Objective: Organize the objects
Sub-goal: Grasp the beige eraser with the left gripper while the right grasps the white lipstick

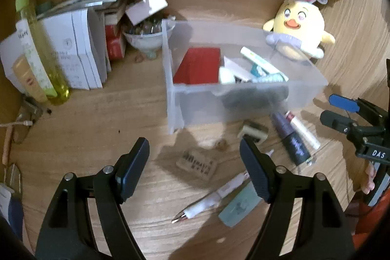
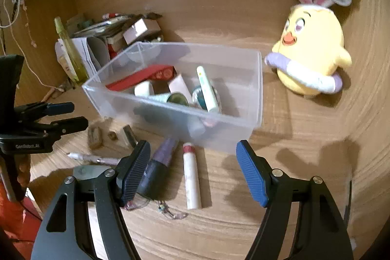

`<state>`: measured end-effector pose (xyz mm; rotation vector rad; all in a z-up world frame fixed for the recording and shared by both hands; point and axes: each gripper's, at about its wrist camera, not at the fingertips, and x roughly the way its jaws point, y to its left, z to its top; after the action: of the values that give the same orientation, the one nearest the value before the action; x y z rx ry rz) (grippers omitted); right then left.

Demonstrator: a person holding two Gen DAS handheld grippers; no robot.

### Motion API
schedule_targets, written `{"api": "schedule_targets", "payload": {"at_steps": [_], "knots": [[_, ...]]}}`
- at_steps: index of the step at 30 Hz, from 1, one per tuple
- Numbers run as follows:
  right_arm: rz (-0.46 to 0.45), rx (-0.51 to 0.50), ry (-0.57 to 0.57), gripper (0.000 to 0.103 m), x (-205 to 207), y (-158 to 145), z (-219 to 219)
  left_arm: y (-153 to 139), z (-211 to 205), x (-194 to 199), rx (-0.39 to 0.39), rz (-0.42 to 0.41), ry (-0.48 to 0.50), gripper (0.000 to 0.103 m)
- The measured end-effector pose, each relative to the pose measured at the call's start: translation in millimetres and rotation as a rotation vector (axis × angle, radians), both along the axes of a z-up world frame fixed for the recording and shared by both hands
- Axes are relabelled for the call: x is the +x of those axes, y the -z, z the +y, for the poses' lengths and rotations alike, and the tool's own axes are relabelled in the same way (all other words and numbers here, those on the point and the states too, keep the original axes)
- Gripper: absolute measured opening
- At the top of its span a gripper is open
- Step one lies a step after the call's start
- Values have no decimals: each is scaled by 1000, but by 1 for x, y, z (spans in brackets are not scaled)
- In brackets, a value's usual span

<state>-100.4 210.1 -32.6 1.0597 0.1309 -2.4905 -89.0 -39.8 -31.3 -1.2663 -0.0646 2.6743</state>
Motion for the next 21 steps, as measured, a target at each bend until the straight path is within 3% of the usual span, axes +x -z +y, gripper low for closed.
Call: {"api": "schedule_targets", "payload": {"at_steps": [8, 14, 21], "knots": [[-67, 3, 31, 70, -3, 23, 6, 23, 1, 2, 2, -63, 11, 75], [-96, 24, 35, 69, -4, 36, 5, 32, 2, -1, 14, -101, 32, 61], [-103, 67, -9, 44, -7, 44, -8, 32, 4, -3, -4, -91, 31, 46]]}}
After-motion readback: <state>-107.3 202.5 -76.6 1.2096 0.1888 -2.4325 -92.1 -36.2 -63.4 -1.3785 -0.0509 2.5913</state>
